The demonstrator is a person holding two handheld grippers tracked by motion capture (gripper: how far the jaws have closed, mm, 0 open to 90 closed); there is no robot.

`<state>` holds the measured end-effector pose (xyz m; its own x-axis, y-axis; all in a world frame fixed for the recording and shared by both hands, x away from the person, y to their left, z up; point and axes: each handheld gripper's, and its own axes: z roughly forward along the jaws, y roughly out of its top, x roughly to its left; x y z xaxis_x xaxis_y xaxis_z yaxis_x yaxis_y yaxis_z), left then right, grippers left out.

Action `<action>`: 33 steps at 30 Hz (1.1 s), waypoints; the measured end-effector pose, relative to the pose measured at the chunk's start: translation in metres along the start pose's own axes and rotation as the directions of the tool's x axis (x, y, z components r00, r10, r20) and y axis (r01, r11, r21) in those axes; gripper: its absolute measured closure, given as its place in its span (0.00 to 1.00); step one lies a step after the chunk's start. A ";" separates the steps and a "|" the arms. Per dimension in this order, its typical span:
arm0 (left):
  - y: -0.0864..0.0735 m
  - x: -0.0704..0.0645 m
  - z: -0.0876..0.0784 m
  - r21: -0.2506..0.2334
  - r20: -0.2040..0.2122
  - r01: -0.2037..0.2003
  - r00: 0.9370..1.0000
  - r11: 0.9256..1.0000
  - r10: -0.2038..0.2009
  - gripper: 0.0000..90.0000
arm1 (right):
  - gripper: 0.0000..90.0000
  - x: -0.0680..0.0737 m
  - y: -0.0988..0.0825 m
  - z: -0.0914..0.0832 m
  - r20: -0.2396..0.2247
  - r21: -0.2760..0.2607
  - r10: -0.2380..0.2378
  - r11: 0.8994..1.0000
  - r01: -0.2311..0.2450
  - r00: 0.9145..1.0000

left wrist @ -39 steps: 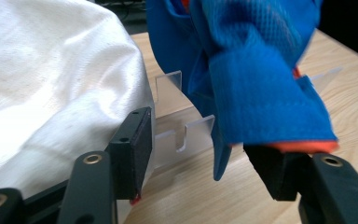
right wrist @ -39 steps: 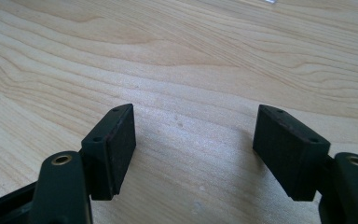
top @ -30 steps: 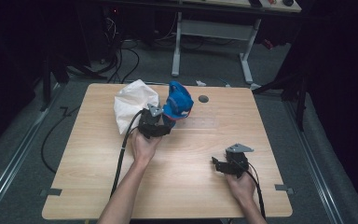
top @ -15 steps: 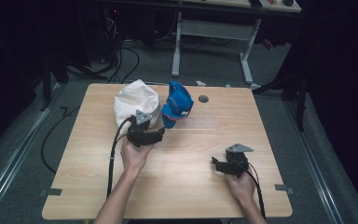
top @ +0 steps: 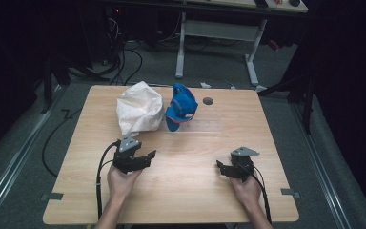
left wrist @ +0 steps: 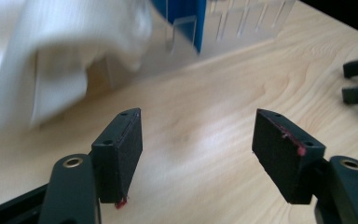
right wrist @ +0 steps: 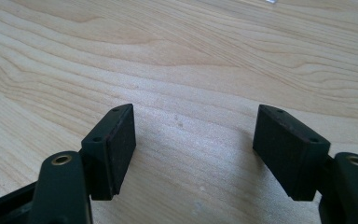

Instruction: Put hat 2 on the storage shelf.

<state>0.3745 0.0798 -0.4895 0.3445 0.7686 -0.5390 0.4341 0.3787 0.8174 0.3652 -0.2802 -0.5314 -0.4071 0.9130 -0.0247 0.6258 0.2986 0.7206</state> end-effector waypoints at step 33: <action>-0.034 0.037 -0.017 0.005 -0.115 -0.019 0.993 1.000 0.019 0.36 | 0.33 0.000 0.000 0.000 0.000 0.000 0.001 1.000 -0.001 1.000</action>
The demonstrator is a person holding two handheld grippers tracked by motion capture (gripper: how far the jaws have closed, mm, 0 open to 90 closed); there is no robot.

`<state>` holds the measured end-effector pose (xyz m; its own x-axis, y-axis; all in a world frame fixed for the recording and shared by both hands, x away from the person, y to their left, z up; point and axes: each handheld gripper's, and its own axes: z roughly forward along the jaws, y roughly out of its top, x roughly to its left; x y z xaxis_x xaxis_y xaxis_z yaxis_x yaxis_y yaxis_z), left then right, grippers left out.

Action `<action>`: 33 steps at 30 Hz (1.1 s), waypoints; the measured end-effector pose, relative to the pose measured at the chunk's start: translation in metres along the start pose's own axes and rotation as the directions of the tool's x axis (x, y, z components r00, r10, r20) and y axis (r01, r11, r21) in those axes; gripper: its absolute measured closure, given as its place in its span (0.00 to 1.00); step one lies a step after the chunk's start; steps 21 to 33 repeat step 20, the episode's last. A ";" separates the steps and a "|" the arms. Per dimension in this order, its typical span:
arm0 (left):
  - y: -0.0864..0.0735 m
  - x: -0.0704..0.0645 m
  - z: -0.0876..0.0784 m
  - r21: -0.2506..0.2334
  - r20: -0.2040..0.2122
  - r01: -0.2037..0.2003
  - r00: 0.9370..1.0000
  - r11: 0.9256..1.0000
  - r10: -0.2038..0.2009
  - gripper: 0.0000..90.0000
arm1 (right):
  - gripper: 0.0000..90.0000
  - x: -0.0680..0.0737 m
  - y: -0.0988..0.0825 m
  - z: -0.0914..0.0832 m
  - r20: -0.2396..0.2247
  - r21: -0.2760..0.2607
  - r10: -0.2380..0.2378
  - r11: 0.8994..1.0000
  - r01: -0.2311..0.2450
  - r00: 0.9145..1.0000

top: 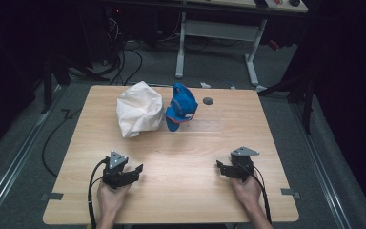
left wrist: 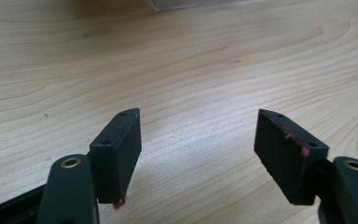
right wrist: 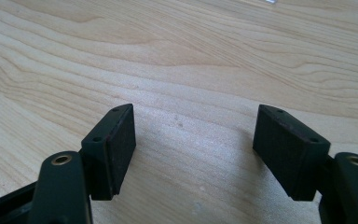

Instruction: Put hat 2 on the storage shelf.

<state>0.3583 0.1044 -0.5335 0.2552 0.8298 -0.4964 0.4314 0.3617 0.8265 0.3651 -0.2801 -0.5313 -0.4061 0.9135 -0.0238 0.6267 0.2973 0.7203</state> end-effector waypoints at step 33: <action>-0.014 -0.003 0.010 0.061 -0.056 -0.089 0.994 0.994 0.092 0.30 | 0.33 0.000 0.000 0.000 -0.001 0.000 -0.001 1.000 0.001 1.000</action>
